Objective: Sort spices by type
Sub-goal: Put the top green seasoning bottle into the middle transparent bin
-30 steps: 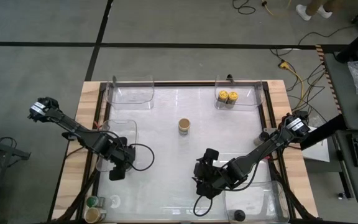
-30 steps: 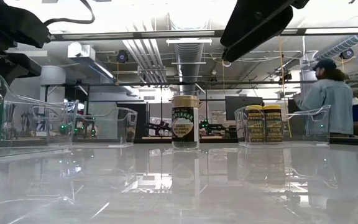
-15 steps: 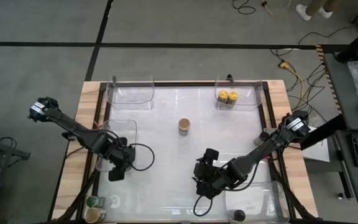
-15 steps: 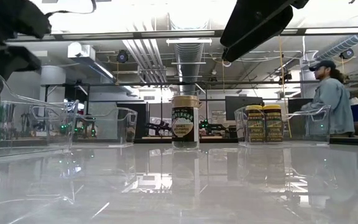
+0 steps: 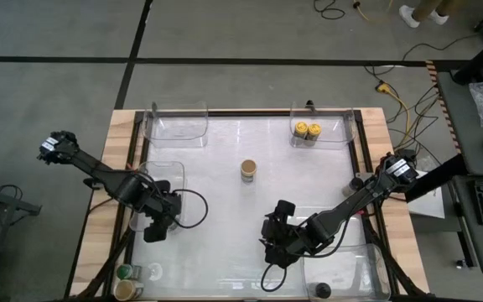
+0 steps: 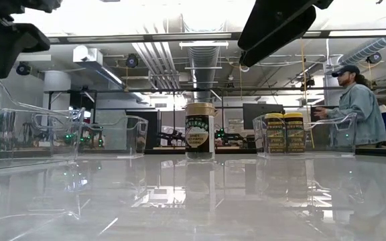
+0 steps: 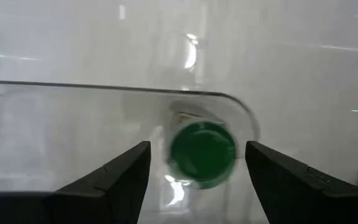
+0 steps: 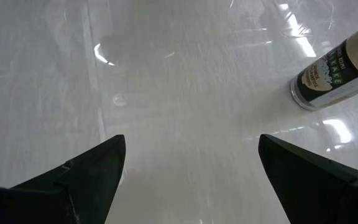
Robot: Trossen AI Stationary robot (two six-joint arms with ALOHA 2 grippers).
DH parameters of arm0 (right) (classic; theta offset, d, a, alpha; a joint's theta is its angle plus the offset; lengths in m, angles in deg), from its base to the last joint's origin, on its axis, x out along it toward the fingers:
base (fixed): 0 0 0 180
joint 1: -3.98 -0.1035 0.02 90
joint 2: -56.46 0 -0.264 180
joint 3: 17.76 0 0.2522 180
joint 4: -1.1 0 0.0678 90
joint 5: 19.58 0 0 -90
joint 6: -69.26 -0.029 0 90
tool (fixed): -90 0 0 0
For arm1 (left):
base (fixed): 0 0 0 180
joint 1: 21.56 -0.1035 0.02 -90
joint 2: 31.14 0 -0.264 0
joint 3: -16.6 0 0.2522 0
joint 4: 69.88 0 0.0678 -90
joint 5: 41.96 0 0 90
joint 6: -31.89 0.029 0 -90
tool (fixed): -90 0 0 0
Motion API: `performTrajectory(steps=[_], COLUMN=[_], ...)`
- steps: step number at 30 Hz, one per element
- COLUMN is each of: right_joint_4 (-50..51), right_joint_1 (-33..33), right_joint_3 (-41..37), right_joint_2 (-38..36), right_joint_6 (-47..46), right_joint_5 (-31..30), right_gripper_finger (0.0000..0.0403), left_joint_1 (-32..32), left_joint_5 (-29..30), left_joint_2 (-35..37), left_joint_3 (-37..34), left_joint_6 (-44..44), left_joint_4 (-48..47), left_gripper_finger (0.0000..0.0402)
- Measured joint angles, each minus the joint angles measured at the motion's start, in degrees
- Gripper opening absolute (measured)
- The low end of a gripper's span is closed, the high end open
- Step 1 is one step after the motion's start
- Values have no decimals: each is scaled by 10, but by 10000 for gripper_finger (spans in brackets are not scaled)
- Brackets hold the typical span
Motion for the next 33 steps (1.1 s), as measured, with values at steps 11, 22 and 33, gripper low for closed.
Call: performTrajectory(steps=[11, 22, 33], right_joint_4=[0, 0, -1], right_joint_1=[0, 0, -1], right_joint_3=[0, 0, 0], right_joint_2=[0, 0, 0], right_joint_6=[0, 0, 5], right_joint_5=[1, 1, 1], right_gripper_finger=[359, 359, 359], left_joint_1=[0, -12, -117], left_joint_5=[80, 128, 83], left_joint_2=[0, 0, -4], left_joint_3=[-5, -7, -13], left_joint_6=[-2, 2, 74], left_joint_4=[-54, -68, -54], left_gripper_finger=[247, 243, 232])
